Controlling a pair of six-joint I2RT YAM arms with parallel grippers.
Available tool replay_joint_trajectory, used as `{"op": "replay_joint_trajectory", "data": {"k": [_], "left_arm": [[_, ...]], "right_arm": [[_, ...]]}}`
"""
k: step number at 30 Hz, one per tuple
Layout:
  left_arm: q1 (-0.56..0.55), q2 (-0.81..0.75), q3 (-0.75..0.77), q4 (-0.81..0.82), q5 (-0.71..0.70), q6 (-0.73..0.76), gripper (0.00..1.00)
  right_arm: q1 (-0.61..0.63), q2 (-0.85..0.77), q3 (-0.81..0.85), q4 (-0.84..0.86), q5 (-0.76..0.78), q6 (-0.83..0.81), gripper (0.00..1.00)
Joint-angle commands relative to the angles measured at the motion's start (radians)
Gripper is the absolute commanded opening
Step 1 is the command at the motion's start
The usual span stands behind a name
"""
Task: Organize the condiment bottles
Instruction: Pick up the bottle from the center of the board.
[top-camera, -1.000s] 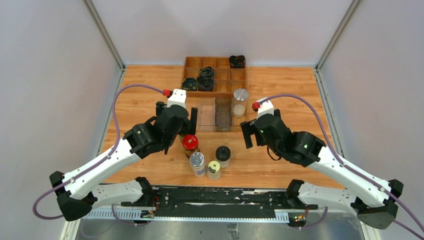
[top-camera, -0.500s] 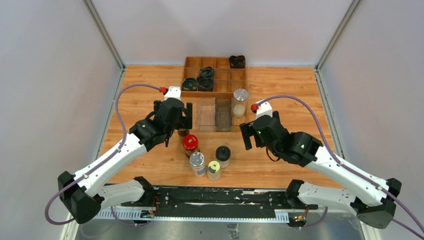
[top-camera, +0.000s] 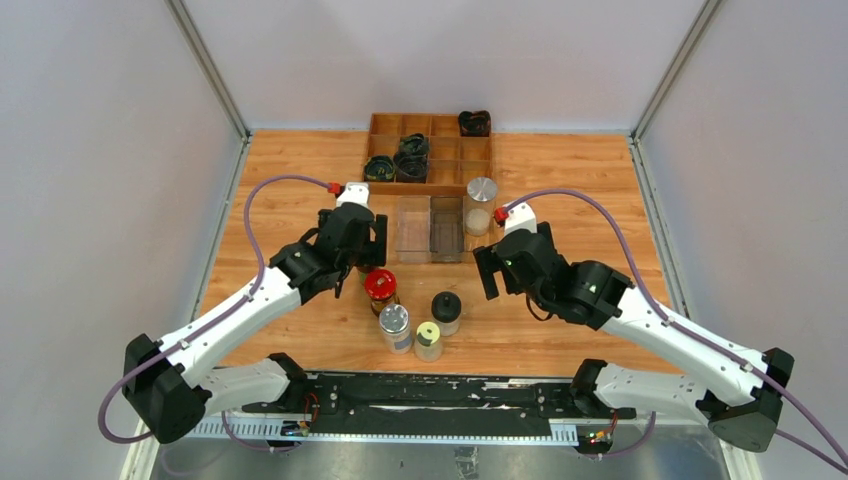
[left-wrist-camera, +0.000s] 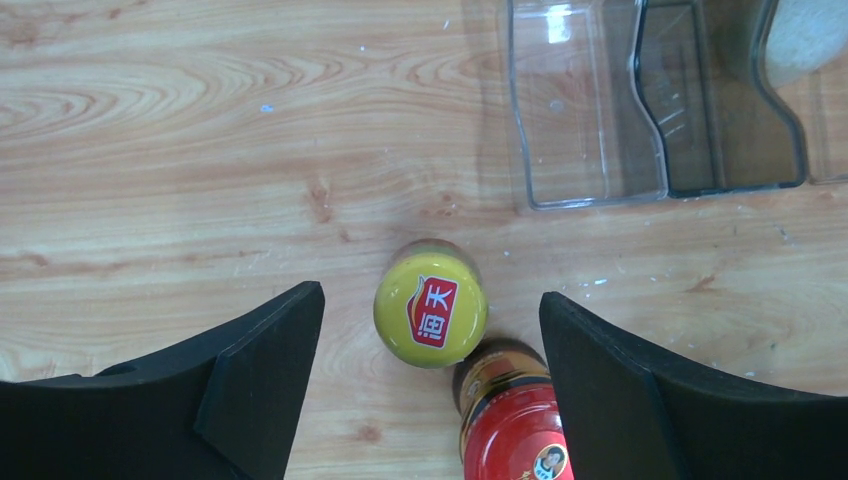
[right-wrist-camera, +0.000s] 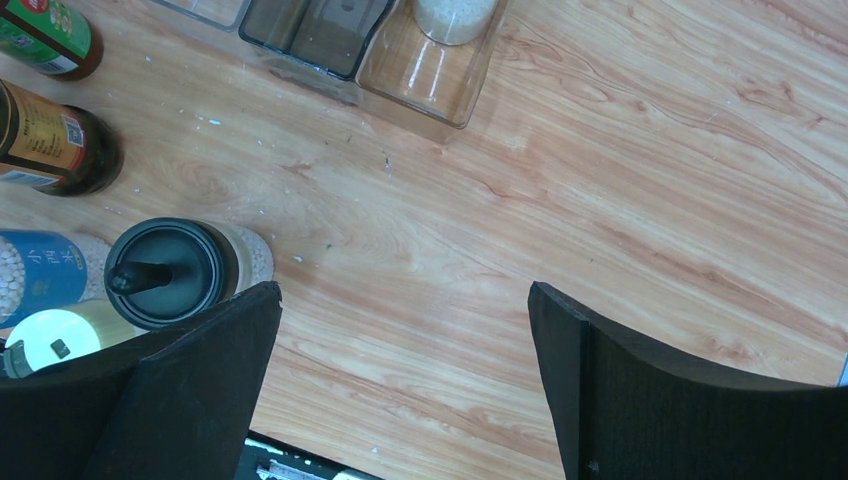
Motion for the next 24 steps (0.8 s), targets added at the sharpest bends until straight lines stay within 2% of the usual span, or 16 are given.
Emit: {"op": "replay_joint_trajectory", "data": {"k": [1, 3, 5, 8, 13, 19, 24], "left_arm": [[0.008, -0.01, -0.026, 0.028, -0.016, -0.015, 0.83], [0.008, -0.011, -0.031, 0.038, -0.015, -0.012, 0.77], [0.01, -0.008, -0.032, 0.047, -0.011, -0.007, 0.62], [0.013, 0.0, -0.025, 0.051, -0.009, -0.004, 0.49], [0.014, 0.011, -0.016, 0.056, 0.001, -0.001, 0.47], [0.015, 0.027, -0.005, 0.056, 0.012, 0.001, 0.31], [0.015, 0.037, 0.008, 0.048, 0.019, 0.002, 0.29]], "right_arm": [[0.015, 0.018, -0.02, 0.014, 0.001, 0.007, 1.0], [0.015, 0.024, -0.021, 0.019, -0.001, 0.005, 1.0], [0.015, 0.032, -0.023, 0.026, -0.004, 0.004, 1.0], [0.015, 0.038, -0.027, 0.032, -0.006, 0.004, 1.0], [0.015, 0.042, -0.029, 0.034, -0.005, -0.001, 1.0], [0.015, 0.043, -0.032, 0.038, 0.005, -0.007, 1.0], [0.015, 0.048, -0.033, 0.041, 0.005, -0.011, 1.0]]}}
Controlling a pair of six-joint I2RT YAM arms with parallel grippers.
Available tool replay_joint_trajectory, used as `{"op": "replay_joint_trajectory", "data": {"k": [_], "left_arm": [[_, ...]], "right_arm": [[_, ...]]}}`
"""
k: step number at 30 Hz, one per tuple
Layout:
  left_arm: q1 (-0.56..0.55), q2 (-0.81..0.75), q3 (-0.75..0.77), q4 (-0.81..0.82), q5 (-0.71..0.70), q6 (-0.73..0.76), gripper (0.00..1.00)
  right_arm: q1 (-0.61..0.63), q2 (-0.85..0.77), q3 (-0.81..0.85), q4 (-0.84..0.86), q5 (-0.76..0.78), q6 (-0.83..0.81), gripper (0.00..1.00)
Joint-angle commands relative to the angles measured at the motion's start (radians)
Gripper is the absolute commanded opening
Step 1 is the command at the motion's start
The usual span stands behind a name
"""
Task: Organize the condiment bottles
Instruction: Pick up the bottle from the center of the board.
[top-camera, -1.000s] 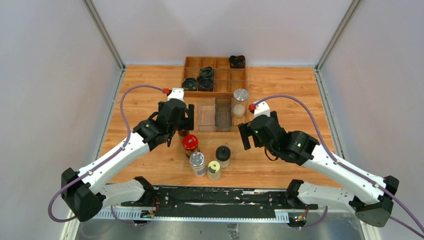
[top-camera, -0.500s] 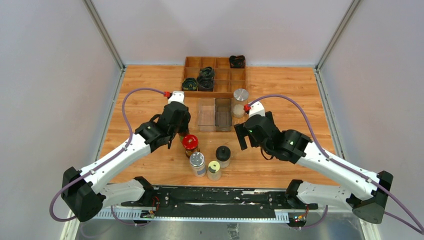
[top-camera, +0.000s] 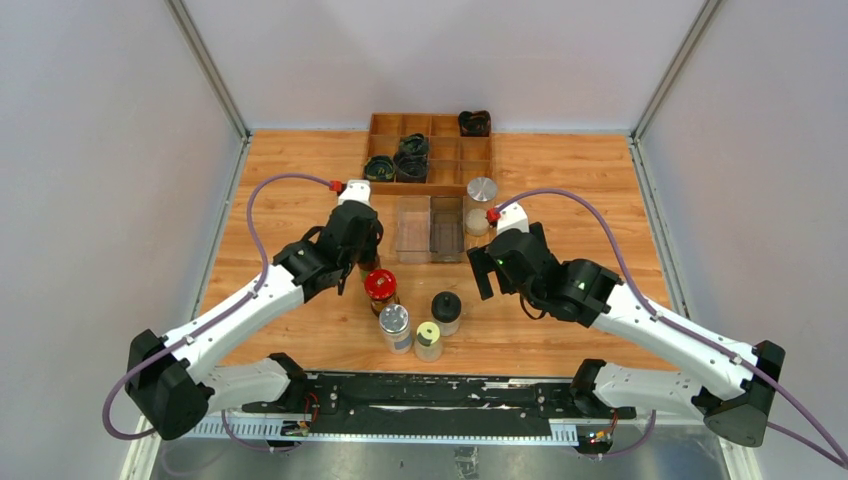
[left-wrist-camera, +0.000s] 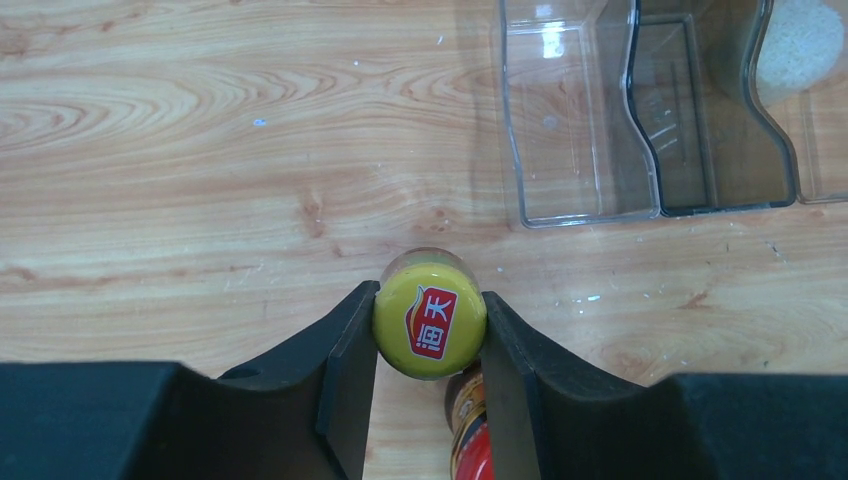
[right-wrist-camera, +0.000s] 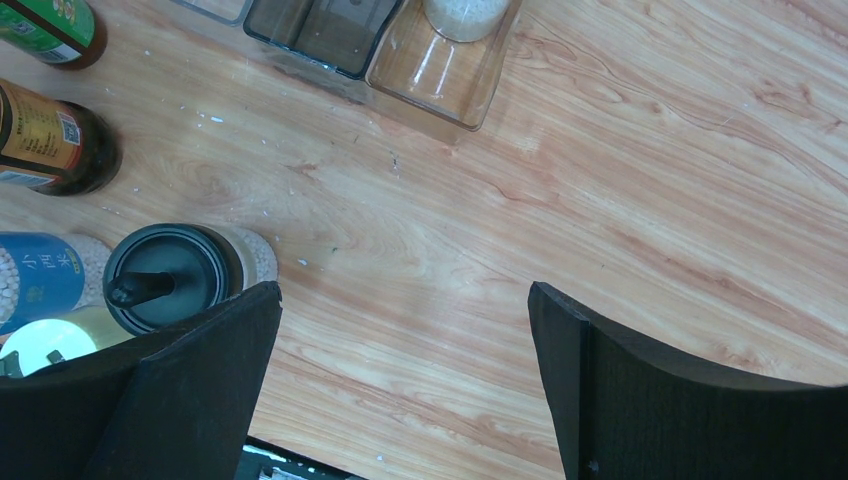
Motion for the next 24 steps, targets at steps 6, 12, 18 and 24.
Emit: {"op": "replay_joint_trajectory", "data": {"k": [6, 12, 18, 24], "left_arm": [[0.007, 0.014, 0.069, -0.029, 0.018, 0.013, 0.28], [0.007, 0.037, 0.165, -0.081, 0.024, 0.03, 0.27], [0.007, 0.054, 0.226, -0.114, 0.033, 0.04, 0.26], [0.007, 0.069, 0.279, -0.141, 0.035, 0.05, 0.26]], "right_arm": [[0.012, 0.011, -0.017, 0.012, 0.017, -0.017, 1.0], [0.012, 0.022, -0.014, 0.017, 0.016, -0.022, 1.0], [0.012, 0.023, -0.014, 0.018, 0.019, -0.029, 1.0], [0.012, 0.023, -0.018, 0.02, 0.021, -0.029, 1.0]]}}
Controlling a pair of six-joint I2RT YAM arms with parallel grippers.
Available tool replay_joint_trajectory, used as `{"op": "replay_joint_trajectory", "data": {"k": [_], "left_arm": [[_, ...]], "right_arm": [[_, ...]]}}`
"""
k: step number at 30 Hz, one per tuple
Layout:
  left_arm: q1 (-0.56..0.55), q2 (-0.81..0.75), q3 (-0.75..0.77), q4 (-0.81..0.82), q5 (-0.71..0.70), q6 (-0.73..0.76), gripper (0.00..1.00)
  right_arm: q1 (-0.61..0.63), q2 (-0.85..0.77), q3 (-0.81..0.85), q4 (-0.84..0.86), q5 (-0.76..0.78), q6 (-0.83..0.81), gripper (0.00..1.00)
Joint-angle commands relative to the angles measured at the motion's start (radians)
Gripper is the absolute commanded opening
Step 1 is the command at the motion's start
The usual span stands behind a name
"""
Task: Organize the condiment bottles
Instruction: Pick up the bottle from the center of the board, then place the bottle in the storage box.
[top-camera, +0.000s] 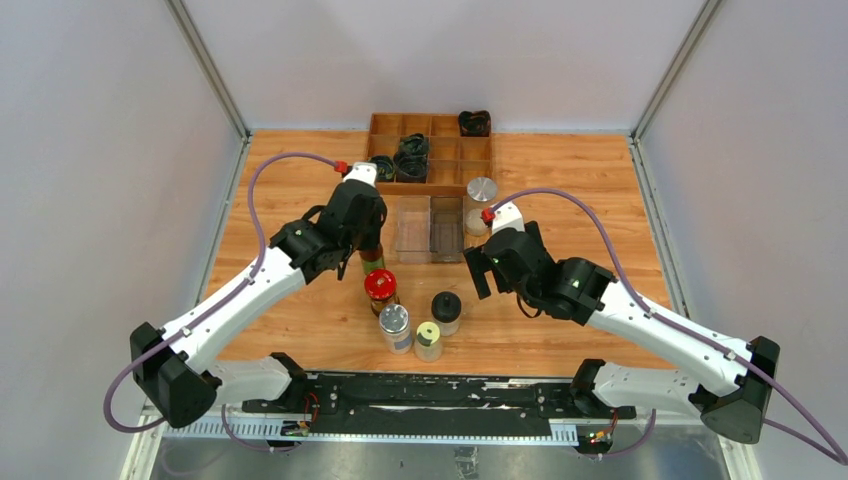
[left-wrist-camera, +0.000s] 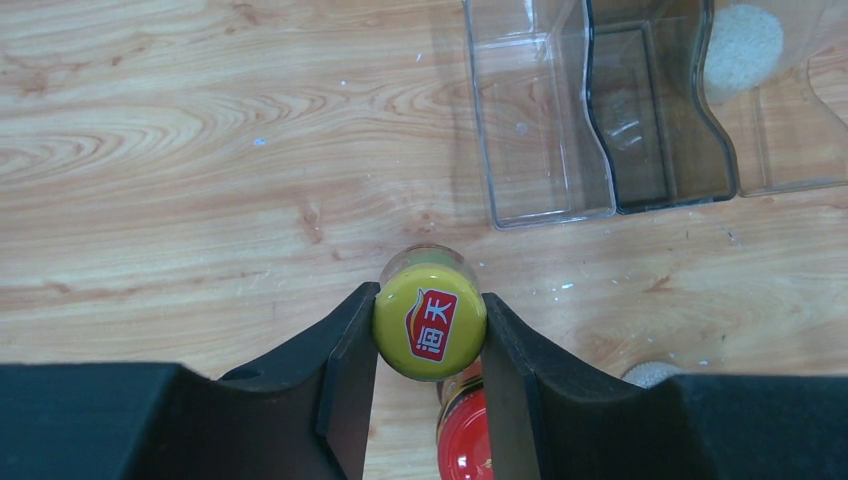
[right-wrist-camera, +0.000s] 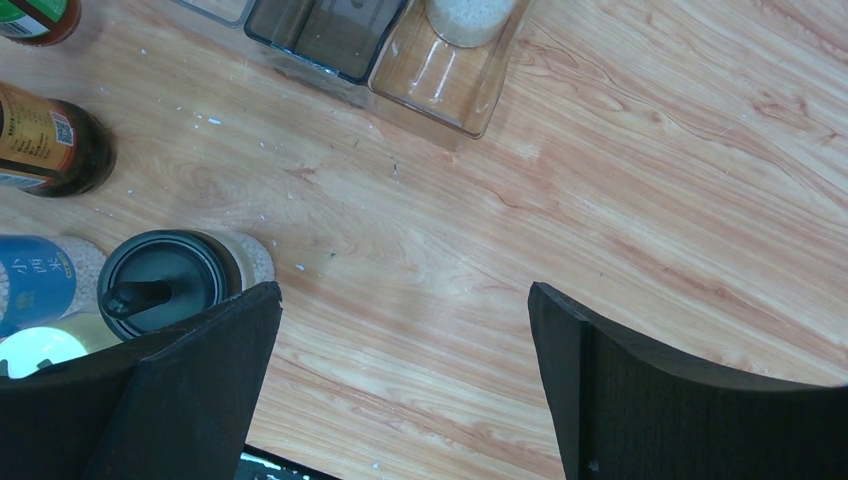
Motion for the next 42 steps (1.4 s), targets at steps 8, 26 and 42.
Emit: {"op": "replay_joint_trajectory", "data": {"k": [8, 26, 42], "left_arm": [[0.007, 0.047, 0.176, -0.029, 0.007, 0.043, 0.26], [0.007, 0.124, 0.351, -0.092, 0.035, 0.078, 0.26], [0.007, 0.232, 0.518, -0.107, 0.06, 0.108, 0.26]], "right_arm": [[0.012, -0.003, -0.035, 0.004, 0.021, -0.002, 1.0], [0.012, -0.01, -0.053, 0.007, 0.018, 0.009, 1.0], [0.012, -0.049, -0.075, -0.003, 0.036, 0.012, 1.0]]}}
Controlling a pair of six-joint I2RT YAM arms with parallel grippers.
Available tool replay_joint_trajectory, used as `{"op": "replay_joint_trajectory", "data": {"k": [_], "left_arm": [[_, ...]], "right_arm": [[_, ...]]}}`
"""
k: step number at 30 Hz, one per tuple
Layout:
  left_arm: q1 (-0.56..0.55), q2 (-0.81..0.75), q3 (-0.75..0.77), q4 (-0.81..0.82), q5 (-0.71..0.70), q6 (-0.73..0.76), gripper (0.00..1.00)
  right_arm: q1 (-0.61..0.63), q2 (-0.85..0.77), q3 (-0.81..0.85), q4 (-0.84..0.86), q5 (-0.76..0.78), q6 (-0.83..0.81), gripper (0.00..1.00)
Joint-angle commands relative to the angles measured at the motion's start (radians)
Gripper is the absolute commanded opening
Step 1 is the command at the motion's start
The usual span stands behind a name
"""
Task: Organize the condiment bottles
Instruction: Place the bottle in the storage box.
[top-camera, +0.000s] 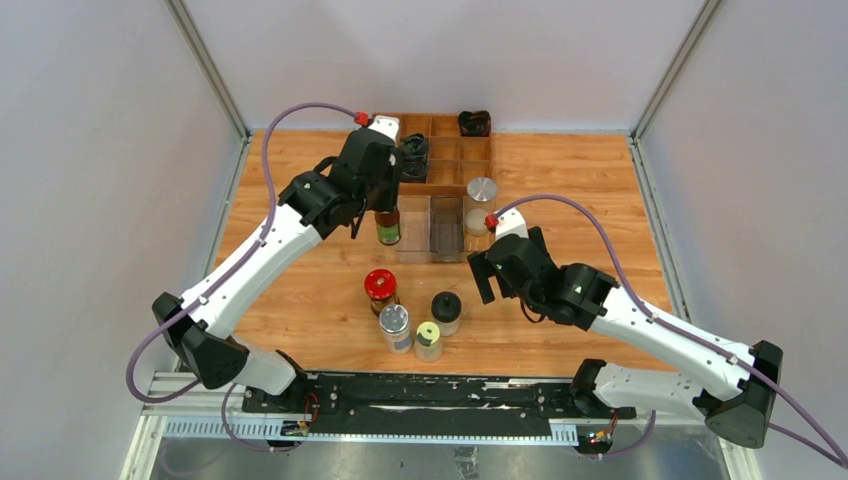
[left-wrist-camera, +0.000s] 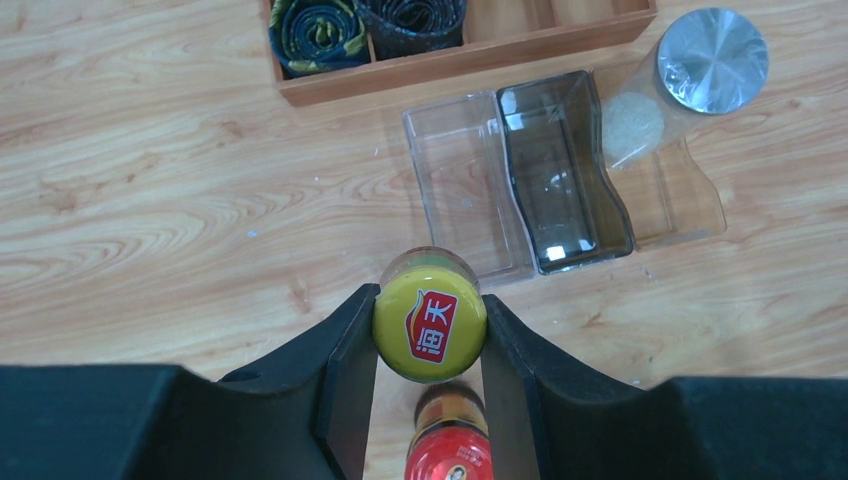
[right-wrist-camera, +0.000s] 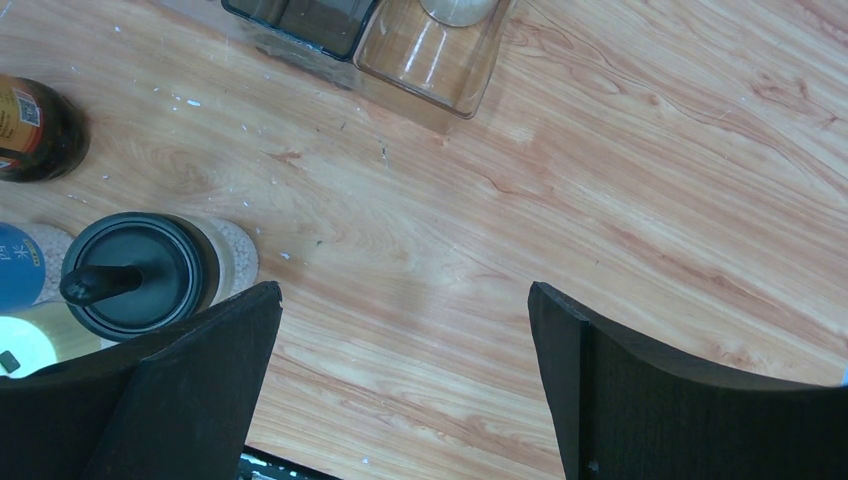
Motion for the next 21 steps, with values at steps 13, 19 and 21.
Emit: {"op": "replay_joint_trajectory", "data": {"k": [13, 19, 21], "left_arm": [[0.007, 0.106, 0.17, 0.067, 0.026, 0.04, 0.26], [0.007, 0.151, 0.21, 0.075, 0.038, 0.044, 0.25], [0.007, 0.162, 0.22, 0.083, 0.042, 0.045, 0.26]], "right_arm": [[0.012, -0.027, -0.022, -0.028, 0.05, 0.01, 1.0], [0.012, -0.043, -0.018, -0.045, 0.064, 0.002, 1.0], [0.011, -0.046, -0.017, -0.05, 0.07, 0.001, 1.0]]}}
